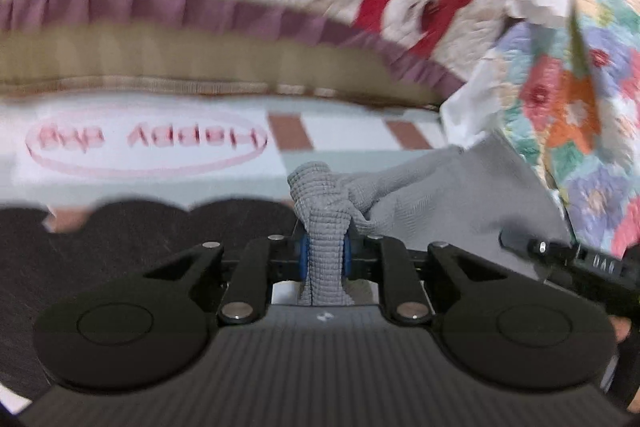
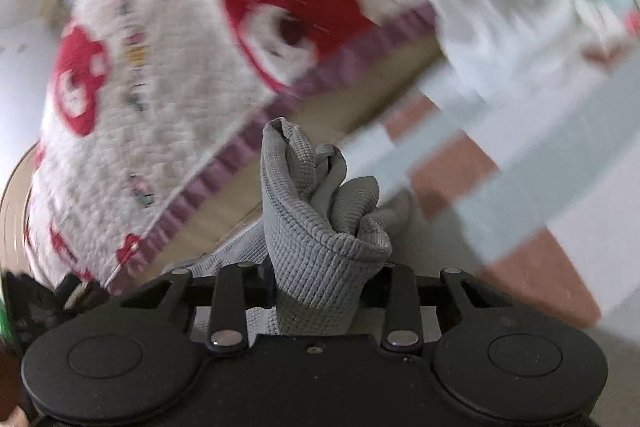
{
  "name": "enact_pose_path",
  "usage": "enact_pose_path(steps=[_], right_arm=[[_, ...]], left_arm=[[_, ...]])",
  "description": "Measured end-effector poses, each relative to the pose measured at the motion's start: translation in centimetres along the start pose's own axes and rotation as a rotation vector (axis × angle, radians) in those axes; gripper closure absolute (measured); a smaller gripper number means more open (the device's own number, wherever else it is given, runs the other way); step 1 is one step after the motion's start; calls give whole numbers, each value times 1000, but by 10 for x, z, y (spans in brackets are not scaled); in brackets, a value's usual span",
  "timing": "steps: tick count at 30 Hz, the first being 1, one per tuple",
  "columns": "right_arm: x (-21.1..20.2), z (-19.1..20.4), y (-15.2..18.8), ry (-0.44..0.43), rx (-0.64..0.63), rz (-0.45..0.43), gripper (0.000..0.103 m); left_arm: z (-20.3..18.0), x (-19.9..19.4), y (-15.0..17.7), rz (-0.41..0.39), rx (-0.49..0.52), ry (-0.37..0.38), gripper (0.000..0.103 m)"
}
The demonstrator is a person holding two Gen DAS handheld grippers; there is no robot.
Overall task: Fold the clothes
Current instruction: 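Grasp the folded shirt with both grippers and lift it off the mat, then carry the folded shirt with both grippers onto the clothes stack and release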
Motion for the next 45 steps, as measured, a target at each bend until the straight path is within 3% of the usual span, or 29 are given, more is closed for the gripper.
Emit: enact_pose_path(steps=[6, 17, 22, 29, 35, 42, 45], right_arm=[[-35, 51, -4, -73, -82, -27, 65], [-50, 171, -7, -167, -291, 62, 65], [-46, 248, -28, -238, -410, 70, 65], [-28, 376, -21, -374, -517, 58, 65], [-5, 470, 18, -464, -563, 85, 66], [21, 558, 59, -555, -614, 129, 66], [30, 592, 71, -607, -641, 143, 66]], left_arm=[[-18, -78, 0, -63, 48, -6, 89], [5, -192, 0, -38, 23, -64, 89], [9, -255, -25, -67, 133, -85, 89], [41, -356, -50, -119, 192, -202, 89], [100, -443, -45, -238, 123, -306, 90], [157, -506, -40, -320, 49, -424, 90], [169, -528, -43, -360, 66, -515, 90]])
Point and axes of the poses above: each gripper's, at about its wrist camera, not at the fingertips, and x roughly the way its jaws point, z to its left, y to its underside, the point moved 4 cm from there along x, roughly the way its jaws point, and after that the axes turned 12 degrees about y, right-handed, at the moved point
